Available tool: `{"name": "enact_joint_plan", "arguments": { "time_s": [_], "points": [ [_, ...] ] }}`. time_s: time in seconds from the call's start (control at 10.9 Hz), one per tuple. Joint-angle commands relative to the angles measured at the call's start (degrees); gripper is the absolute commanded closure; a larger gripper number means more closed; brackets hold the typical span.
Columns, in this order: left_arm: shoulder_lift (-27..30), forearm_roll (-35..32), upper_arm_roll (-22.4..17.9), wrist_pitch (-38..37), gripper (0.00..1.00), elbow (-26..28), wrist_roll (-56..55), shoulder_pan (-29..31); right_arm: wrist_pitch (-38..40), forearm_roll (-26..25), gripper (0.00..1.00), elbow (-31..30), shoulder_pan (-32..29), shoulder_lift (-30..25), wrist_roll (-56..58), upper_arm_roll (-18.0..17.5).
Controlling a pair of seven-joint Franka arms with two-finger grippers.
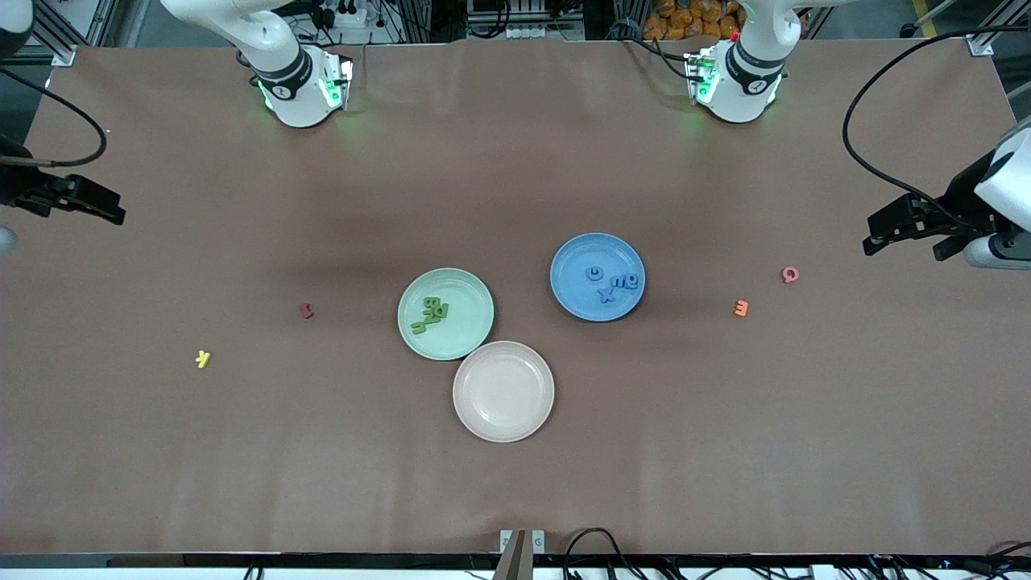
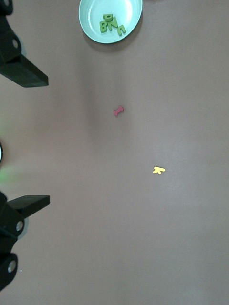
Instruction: Sort letters by color into matching plates
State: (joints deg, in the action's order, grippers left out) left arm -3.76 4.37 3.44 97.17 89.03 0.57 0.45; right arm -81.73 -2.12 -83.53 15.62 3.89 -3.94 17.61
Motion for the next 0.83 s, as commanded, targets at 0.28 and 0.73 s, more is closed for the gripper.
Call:
{"name": "enact_joint_plan", "arguments": {
  "time_s": [0.28, 0.73],
  "points": [
    [-0.46, 1.52, -0.10, 0.04, 0.00, 0.09, -0.30, 0.17, -3.60, 0.19, 0.00, -4.26, -0.32, -3.10, -0.37, 0.84],
    [-0.54, 1.43, -0.10, 0.39, 0.00, 0.00, -0.22, 0.26, -4.23, 0.19, 0.00, -4.45, -0.24, -3.10, -0.37, 0.84]
  ]
}}
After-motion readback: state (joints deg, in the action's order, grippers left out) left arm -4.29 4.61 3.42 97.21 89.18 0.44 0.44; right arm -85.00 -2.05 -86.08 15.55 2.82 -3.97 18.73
